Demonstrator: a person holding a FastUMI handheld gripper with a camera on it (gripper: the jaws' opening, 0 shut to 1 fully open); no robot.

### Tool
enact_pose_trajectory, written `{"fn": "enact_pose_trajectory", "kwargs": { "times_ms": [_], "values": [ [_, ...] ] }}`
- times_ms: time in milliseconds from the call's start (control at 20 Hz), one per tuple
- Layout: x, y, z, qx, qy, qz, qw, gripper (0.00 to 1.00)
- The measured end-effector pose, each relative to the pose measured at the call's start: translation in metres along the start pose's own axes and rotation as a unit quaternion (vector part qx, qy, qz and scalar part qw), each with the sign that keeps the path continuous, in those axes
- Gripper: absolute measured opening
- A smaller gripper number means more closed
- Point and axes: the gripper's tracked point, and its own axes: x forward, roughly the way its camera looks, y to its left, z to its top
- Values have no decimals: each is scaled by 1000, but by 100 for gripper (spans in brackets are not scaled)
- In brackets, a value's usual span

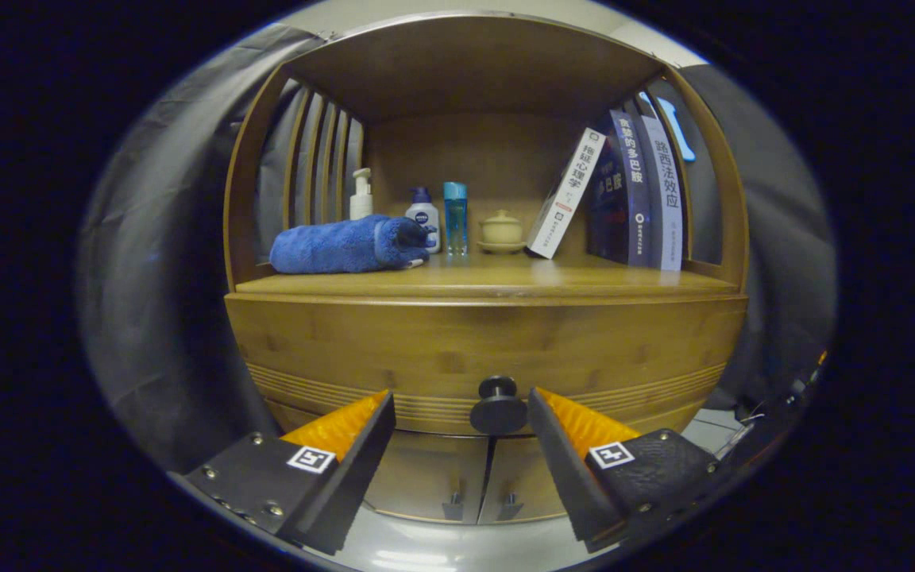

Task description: Pull open the drawer, take out the items inside it, and place them on the countertop above the cabinet.

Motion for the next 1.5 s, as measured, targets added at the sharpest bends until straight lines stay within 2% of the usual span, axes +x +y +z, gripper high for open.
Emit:
{"fn": "enact_pose_trajectory", "kwargs": {
  "times_ms": [250, 350, 450, 500, 650, 750, 800, 950, 1150, 1300, 1500],
  "values": [
    [7, -4, -13, -16, 0, -13, 1000, 100],
    [12, -3, -49, 29, 69, -3, 997, 100],
    [18, -3, -45, 112, 48, 5, 993, 100],
    [17, -13, -36, 127, 31, -5, 991, 100],
    [18, -46, -4, 111, -28, -50, 992, 100],
    [12, -41, -4, 85, -25, -40, 995, 99],
    [14, -32, -2, 72, -28, -21, 997, 84],
    [20, -27, 2, 4, -29, -40, 999, 38],
    [26, -26, 3, 19, -29, -39, 999, 38],
    [26, -27, 2, 7, -28, -46, 998, 38],
    [21, -29, 1, 14, -30, -40, 999, 24]
  ]
}}
